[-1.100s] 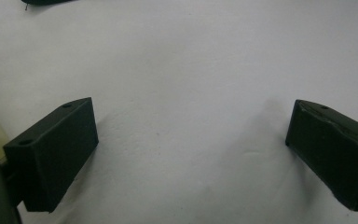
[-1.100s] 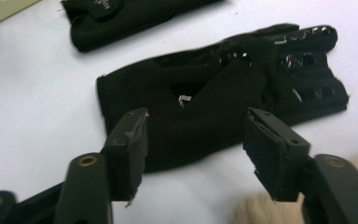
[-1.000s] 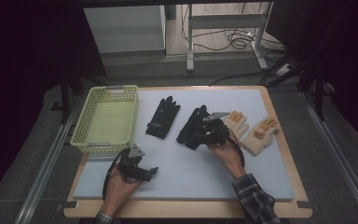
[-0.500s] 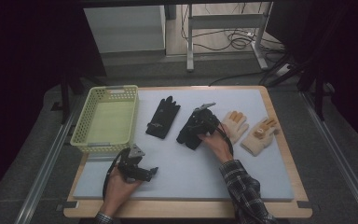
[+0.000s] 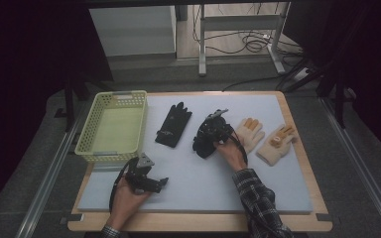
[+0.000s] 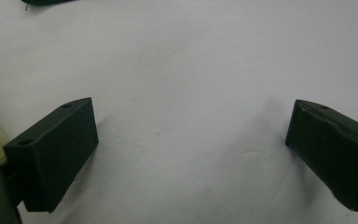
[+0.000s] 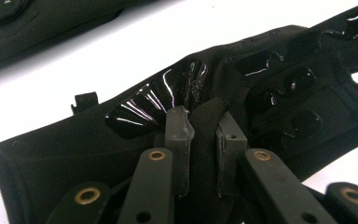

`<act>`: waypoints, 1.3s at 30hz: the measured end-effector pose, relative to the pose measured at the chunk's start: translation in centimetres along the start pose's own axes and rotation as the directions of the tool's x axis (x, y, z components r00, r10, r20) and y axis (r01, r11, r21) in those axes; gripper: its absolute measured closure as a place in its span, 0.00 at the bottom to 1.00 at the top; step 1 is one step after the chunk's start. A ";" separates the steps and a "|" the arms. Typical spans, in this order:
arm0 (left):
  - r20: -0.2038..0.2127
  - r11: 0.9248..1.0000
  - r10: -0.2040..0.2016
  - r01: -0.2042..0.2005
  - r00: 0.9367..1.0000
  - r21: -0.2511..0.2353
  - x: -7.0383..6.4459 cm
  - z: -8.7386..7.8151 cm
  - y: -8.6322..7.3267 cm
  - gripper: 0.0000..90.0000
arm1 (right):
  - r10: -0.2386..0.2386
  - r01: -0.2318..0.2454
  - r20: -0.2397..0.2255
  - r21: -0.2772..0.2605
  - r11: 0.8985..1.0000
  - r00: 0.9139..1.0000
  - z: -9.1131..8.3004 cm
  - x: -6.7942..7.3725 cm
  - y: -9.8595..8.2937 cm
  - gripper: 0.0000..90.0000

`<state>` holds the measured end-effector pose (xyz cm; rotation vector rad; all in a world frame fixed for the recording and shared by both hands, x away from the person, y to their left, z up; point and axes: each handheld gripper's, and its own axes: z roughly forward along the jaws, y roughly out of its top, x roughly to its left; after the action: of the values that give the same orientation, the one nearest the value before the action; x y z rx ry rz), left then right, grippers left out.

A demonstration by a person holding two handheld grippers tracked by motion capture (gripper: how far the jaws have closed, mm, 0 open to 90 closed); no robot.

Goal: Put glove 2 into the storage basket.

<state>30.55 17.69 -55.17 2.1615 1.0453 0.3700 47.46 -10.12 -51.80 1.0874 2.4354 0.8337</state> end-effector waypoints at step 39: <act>0.000 1.000 0.000 0.000 1.000 0.000 0.0 0.0 0.0 0.02 | -0.060 0.035 -0.218 -0.117 0.993 0.974 -7.2 3.9 -3.3 0.48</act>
<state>30.54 17.70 -55.17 2.1615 1.0459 0.3695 39.38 -11.61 -48.62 0.9350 2.5457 1.1153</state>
